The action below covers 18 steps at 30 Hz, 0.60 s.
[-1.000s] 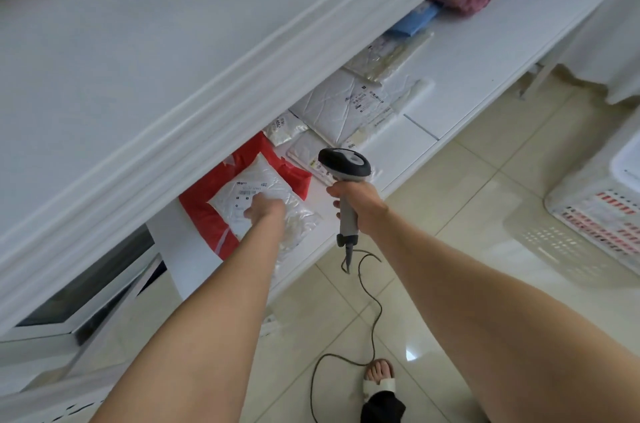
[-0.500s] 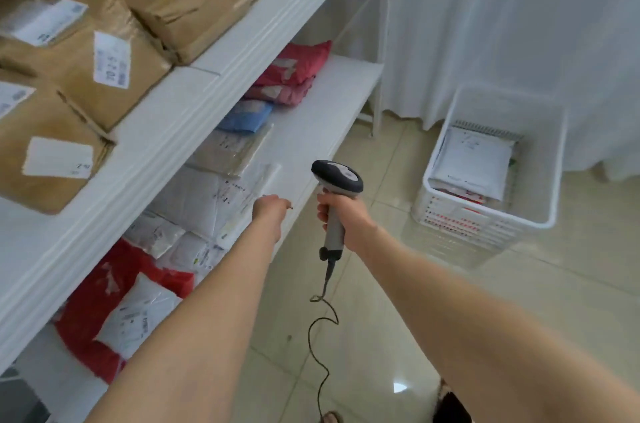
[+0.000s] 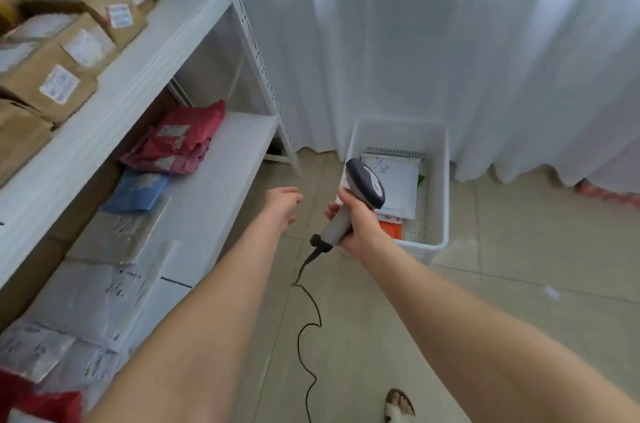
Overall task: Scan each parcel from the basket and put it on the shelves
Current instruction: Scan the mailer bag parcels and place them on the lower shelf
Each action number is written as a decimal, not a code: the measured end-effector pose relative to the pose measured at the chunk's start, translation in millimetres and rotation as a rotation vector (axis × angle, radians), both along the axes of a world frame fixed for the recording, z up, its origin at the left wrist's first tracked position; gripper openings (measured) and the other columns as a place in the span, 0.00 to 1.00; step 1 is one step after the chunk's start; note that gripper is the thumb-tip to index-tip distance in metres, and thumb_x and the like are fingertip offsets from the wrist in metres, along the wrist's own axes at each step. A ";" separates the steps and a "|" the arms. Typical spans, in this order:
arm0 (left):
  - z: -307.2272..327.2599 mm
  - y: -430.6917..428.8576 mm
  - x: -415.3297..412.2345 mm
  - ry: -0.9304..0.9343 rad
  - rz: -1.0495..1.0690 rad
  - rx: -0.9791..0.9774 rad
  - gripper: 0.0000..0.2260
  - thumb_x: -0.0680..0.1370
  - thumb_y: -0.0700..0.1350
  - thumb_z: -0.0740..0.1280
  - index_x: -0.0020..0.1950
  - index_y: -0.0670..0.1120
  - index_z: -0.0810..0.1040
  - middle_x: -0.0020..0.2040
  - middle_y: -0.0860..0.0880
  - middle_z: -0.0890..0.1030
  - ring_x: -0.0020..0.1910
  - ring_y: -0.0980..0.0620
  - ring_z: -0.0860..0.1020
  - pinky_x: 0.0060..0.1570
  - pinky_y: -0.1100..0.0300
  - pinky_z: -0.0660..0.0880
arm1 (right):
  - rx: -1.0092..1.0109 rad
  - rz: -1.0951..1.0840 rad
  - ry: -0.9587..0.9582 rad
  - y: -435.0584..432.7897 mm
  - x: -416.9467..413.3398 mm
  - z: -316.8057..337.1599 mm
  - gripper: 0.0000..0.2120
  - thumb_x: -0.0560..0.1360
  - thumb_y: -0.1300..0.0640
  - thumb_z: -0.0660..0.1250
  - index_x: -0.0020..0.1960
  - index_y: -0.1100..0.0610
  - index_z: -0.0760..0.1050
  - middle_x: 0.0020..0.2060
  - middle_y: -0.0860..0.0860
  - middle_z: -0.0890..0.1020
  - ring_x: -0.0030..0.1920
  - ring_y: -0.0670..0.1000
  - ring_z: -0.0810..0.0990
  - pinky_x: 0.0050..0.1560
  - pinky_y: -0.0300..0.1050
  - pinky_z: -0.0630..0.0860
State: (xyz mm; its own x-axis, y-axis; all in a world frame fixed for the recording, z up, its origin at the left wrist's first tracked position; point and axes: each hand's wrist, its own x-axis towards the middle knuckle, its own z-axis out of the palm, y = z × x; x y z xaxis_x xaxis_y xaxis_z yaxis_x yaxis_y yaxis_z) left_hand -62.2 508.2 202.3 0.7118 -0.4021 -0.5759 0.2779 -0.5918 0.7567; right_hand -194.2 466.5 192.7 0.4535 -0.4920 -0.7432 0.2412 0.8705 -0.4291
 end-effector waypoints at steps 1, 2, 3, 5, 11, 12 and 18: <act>-3.5 -12.2 -4.0 -0.001 -0.012 0.002 0.09 0.78 0.35 0.64 0.53 0.48 0.77 0.54 0.48 0.75 0.55 0.50 0.72 0.52 0.54 0.74 | 0.007 -0.024 -0.002 -10.1 -4.7 -3.8 0.04 0.74 0.57 0.72 0.44 0.53 0.77 0.34 0.51 0.80 0.38 0.50 0.80 0.45 0.47 0.76; -7.2 -24.0 -7.3 -0.002 -0.024 0.002 0.09 0.78 0.35 0.64 0.52 0.48 0.77 0.53 0.48 0.76 0.55 0.49 0.74 0.50 0.55 0.75 | 0.015 -0.054 -0.004 -19.9 -9.1 -7.9 0.04 0.75 0.59 0.72 0.43 0.54 0.77 0.33 0.52 0.79 0.37 0.50 0.79 0.46 0.46 0.77; -11.5 -36.6 -9.4 -0.002 -0.031 -0.002 0.09 0.78 0.35 0.63 0.53 0.47 0.77 0.51 0.48 0.77 0.53 0.50 0.75 0.48 0.56 0.76 | 0.024 -0.088 -0.003 -30.5 -12.2 -12.4 0.05 0.75 0.62 0.71 0.43 0.55 0.76 0.33 0.52 0.79 0.35 0.50 0.78 0.47 0.46 0.78; -22.5 -60.2 -11.8 -0.004 -0.043 -0.012 0.10 0.78 0.34 0.61 0.54 0.45 0.78 0.45 0.49 0.78 0.44 0.53 0.77 0.41 0.59 0.76 | 0.046 -0.167 0.021 -51.3 -19.7 -22.8 0.06 0.75 0.65 0.69 0.42 0.57 0.75 0.32 0.53 0.77 0.33 0.50 0.77 0.49 0.46 0.78; -64.6 -142.6 -8.2 0.025 -0.115 0.044 0.11 0.78 0.34 0.61 0.55 0.43 0.78 0.41 0.49 0.78 0.37 0.54 0.76 0.35 0.61 0.76 | 0.098 -0.307 0.190 -130.3 -43.1 -65.8 0.04 0.75 0.63 0.70 0.43 0.58 0.75 0.32 0.53 0.77 0.32 0.49 0.75 0.55 0.50 0.77; -74.8 -158.4 -6.0 0.048 -0.143 0.061 0.11 0.78 0.34 0.60 0.56 0.43 0.78 0.41 0.48 0.78 0.35 0.54 0.75 0.34 0.61 0.75 | 0.100 -0.321 0.230 -145.9 -45.9 -76.0 0.04 0.75 0.62 0.70 0.43 0.58 0.75 0.32 0.53 0.77 0.33 0.49 0.76 0.56 0.51 0.77; -157.8 -251.8 3.2 0.111 -0.304 0.193 0.12 0.79 0.35 0.59 0.61 0.42 0.75 0.39 0.48 0.76 0.35 0.54 0.73 0.35 0.61 0.72 | 0.074 -0.377 0.456 -240.0 -44.5 -151.9 0.06 0.75 0.62 0.70 0.42 0.58 0.74 0.29 0.52 0.76 0.28 0.48 0.74 0.33 0.41 0.76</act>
